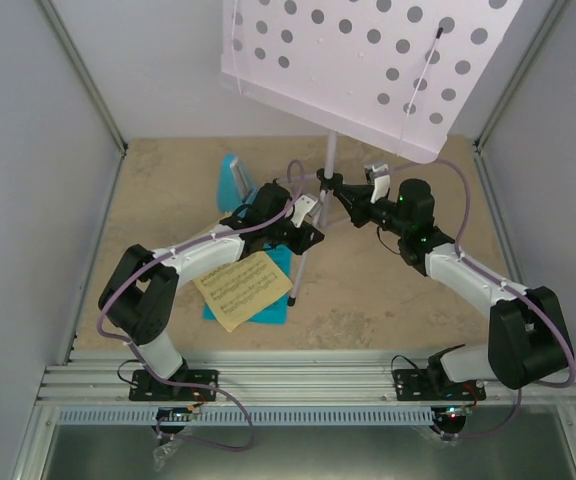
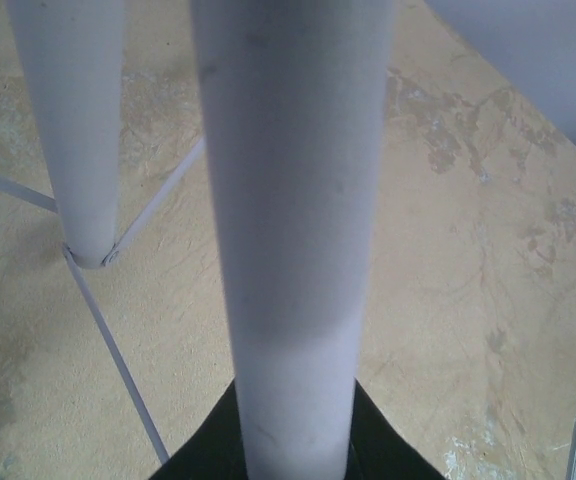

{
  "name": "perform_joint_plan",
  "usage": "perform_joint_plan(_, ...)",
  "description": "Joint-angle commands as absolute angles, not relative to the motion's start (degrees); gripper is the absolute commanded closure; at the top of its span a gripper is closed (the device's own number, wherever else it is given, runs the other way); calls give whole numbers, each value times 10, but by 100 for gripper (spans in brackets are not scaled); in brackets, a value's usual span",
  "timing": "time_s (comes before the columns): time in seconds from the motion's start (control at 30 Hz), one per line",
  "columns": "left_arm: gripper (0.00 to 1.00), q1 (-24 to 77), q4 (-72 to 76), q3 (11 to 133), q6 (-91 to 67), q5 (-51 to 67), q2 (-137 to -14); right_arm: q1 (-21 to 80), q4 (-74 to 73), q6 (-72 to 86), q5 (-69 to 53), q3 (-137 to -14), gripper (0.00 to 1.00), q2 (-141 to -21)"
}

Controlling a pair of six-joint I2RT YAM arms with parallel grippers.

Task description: Pack up the instrument practice props

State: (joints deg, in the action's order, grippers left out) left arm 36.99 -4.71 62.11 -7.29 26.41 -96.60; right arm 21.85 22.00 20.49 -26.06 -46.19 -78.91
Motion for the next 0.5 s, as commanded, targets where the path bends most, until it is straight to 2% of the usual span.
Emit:
perform_joint_plan(0.0, 100, 369, -74, 636, -70, 238, -979, 232, 191, 85, -222, -468, 100, -777)
perform_joint_plan(0.23, 100, 371, -87, 646, -82, 214, -963, 279, 151, -125, -112, -451, 100, -740)
perform_joint_plan(0.47, 100, 376, -85, 650, -93, 241, -959, 323, 132, -288, 31, -457, 100, -724)
